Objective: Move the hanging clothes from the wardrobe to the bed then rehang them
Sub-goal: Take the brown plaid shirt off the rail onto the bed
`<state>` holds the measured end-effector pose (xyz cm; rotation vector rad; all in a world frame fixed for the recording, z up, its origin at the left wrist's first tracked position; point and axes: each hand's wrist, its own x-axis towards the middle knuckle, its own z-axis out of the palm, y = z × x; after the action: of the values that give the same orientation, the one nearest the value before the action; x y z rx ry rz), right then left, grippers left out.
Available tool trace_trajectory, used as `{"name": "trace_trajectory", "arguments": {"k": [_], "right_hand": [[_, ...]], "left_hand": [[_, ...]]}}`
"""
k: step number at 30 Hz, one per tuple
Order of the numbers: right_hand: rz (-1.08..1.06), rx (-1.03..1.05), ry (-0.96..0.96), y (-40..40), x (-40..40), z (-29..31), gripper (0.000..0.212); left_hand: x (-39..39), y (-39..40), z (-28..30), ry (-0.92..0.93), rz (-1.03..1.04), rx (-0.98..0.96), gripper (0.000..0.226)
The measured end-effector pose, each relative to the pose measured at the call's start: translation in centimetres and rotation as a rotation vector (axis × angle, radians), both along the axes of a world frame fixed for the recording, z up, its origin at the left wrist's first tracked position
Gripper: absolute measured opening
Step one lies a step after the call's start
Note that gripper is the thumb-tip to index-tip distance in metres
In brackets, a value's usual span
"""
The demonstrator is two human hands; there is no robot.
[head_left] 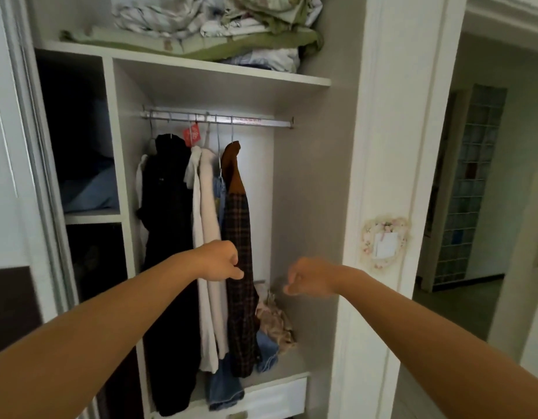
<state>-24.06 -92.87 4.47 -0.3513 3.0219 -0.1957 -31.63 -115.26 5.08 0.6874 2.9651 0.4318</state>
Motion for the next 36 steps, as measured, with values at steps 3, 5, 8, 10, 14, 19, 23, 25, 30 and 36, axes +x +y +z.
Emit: {"name": "trace_trajectory", "arguments": {"k": [3, 5, 8, 10, 14, 19, 23, 25, 30, 36], "right_hand": [[-0.009, 0.02, 0.007, -1.6, -4.0, 1.5, 0.052], [-0.02, 0.018, 0.026, -2.4, -6.8, 2.4, 0.052], [-0.02, 0.008, 0.06, -2.9, -11.0, 4.1, 0.052], [-0.014, -0.01, 0.077, -3.0, -13.8, 5.2, 0.052], [-0.029, -0.065, 0.171, -2.8, -19.1, 7.6, 0.046], [-0.037, -0.162, 0.25, -3.2, -25.8, 11.2, 0.033], [-0.079, -0.188, 0.425, -4.2, -30.4, 13.7, 0.027], [-0.069, -0.224, 0.447, -4.9, -32.3, 14.5, 0.026], [-0.046, -0.216, 0.469, -6.3, -35.9, 15.4, 0.03], [-0.094, -0.147, 0.491, -6.7, -39.2, 15.8, 0.02]], "left_hand": [[-4.0, -0.8, 1.4, 0.031, -0.01, 0.024, 0.031], [-6.5, -1.1, 2.3, 0.061, -0.014, 0.023, 0.03], [-10.4, -0.9, 3.5, 0.111, -0.007, 0.033, 0.029], [-12.8, -0.5, 4.4, 0.165, 0.008, 0.045, 0.032], [-16.8, 0.5, 5.8, 0.269, 0.042, 0.085, 0.024], [-21.4, 2.2, 7.2, 0.356, 0.092, 0.119, 0.024], [-24.1, 3.3, 7.6, 0.468, 0.102, 0.113, 0.014], [-25.1, 3.7, 7.6, 0.473, 0.08, 0.125, 0.012], [-26.7, 4.8, 8.1, 0.479, -0.011, 0.12, 0.015], [-27.3, 5.2, 8.4, 0.495, -0.103, 0.041, 0.011]]}}
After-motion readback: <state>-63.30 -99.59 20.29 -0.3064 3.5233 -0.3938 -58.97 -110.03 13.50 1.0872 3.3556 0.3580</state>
